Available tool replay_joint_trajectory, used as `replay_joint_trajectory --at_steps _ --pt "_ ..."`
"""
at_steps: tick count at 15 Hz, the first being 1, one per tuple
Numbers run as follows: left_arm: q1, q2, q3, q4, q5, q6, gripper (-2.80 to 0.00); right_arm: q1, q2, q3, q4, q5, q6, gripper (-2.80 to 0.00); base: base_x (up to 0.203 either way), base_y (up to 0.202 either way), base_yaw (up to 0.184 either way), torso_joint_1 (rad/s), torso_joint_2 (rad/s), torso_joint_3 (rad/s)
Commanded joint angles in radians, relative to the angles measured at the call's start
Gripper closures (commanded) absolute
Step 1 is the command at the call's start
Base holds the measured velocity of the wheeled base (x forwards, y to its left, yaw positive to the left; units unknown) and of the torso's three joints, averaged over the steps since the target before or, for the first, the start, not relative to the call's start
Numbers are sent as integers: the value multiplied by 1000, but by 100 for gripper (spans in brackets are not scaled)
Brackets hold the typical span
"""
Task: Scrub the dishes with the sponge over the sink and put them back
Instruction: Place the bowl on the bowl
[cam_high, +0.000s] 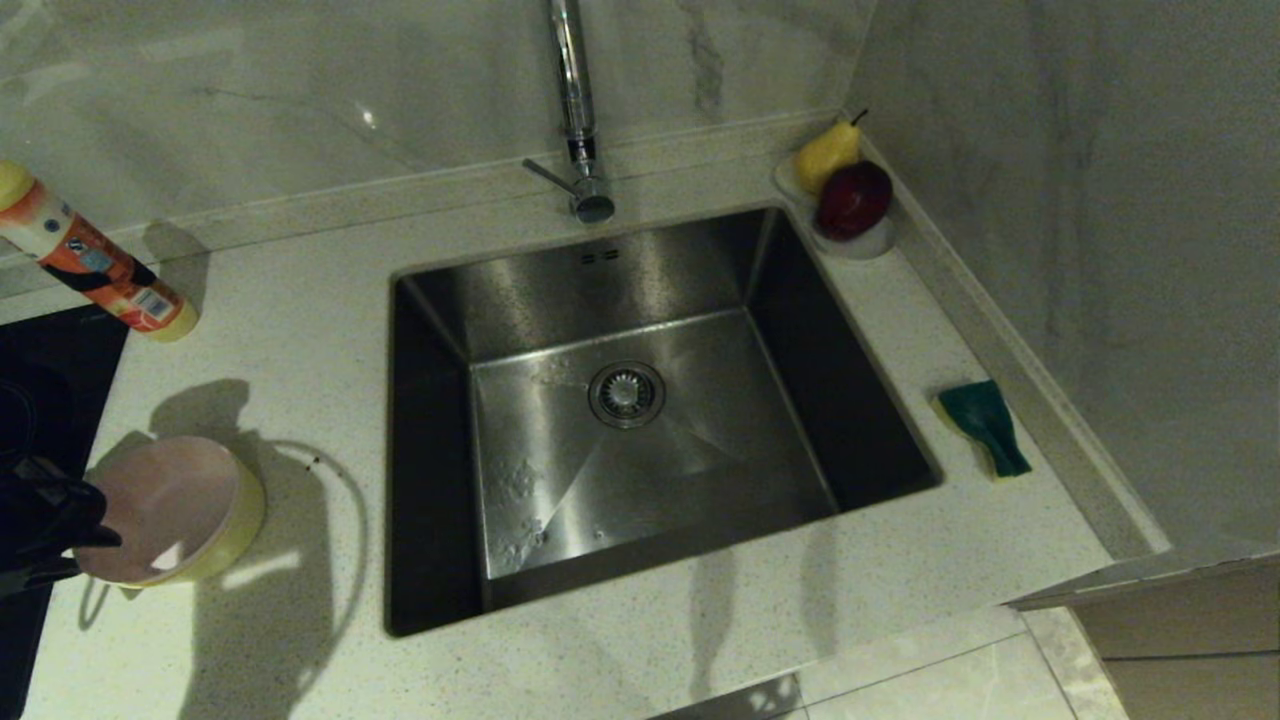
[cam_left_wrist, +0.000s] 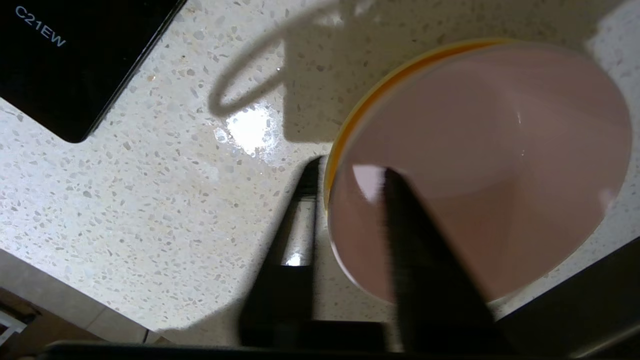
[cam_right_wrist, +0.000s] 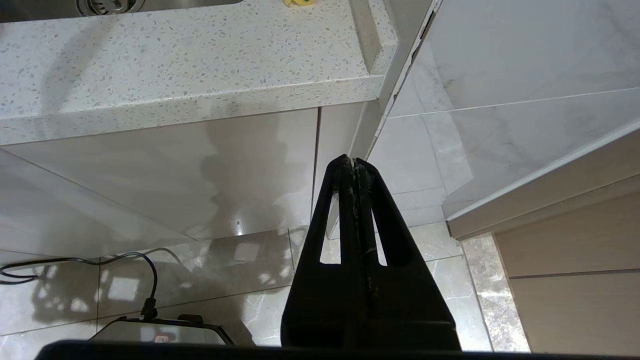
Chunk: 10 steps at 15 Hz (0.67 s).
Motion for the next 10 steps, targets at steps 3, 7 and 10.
replay_joint_trajectory --at_steps 3,7,10 --pt "27 -3 -16 6 -2 -2 -280 0 1 0 0 0 0 0 0 0 0 0 0 0" --pt "56 -32 -121 57 -3 -8 -280 0 1 0 0 0 0 0 0 0 0 0 0 0" --pt "85 -78 -218 132 0 -10 -280 0 1 0 0 0 0 0 0 0 0 0 0 0"
